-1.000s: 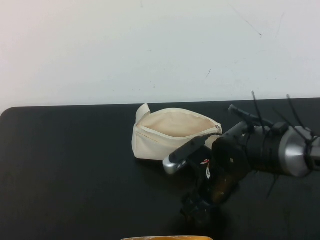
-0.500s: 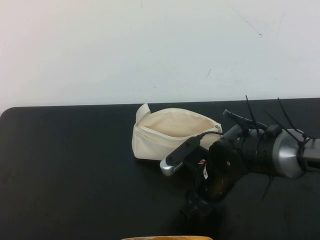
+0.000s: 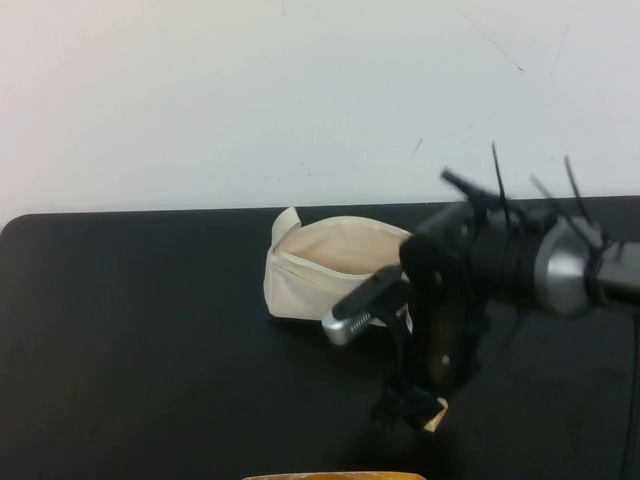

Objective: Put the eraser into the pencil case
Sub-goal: Pick up the eraser from the table, then place the eraser on the pencil case

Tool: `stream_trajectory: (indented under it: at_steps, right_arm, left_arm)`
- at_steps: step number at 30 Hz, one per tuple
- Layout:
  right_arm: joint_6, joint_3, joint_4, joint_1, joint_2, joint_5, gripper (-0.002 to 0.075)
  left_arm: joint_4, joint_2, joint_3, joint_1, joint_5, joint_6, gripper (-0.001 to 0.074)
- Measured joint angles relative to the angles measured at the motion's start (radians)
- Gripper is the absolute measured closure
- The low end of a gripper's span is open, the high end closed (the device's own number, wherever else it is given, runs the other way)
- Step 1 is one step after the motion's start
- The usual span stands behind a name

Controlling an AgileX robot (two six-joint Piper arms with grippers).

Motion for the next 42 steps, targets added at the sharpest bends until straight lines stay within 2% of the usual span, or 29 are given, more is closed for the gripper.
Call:
stream_trajectory:
  at_steps: [7,14,20,24,35,39,42]
  right_arm:
    - [-0.115,-0.233,0.065,0.000,-0.006,0.224,0.0401]
    - [-0.130,-0.477,0.059,0.000,-0.030,0.213,0.0401]
    - [-0.093,-0.502,-0.052,0.000,-0.014,0.078,0.0393]
    - [-0.009,-0.502,-0.146,-0.009,0.025,0.046,0.0316]
    - [0.061,-0.521,-0.166,-0.032,0.060,0.036,0.0266]
    - [0.044,-0.619,-0.187,-0.035,0.060,0.171,0.0285]
    - [-0.006,-0.730,-0.205,-0.035,0.060,0.280,0.0372]
  left_arm:
    - [0.000,0.000,0.000,0.000,0.000,0.000,0.0736]
    - [0.000,0.000,0.000,0.000,0.000,0.000,0.0736]
    - [0.000,0.000,0.000,0.000,0.000,0.000,0.0736]
    - [0.000,0.000,0.000,0.000,0.000,0.000,0.0736]
    - [0.000,0.000,0.000,0.000,0.000,0.000,0.0736]
    - [0.000,0.000,0.000,0.000,0.000,0.000,0.0736]
    - [0.000,0.000,0.000,0.000,0.000,0.000,0.0736]
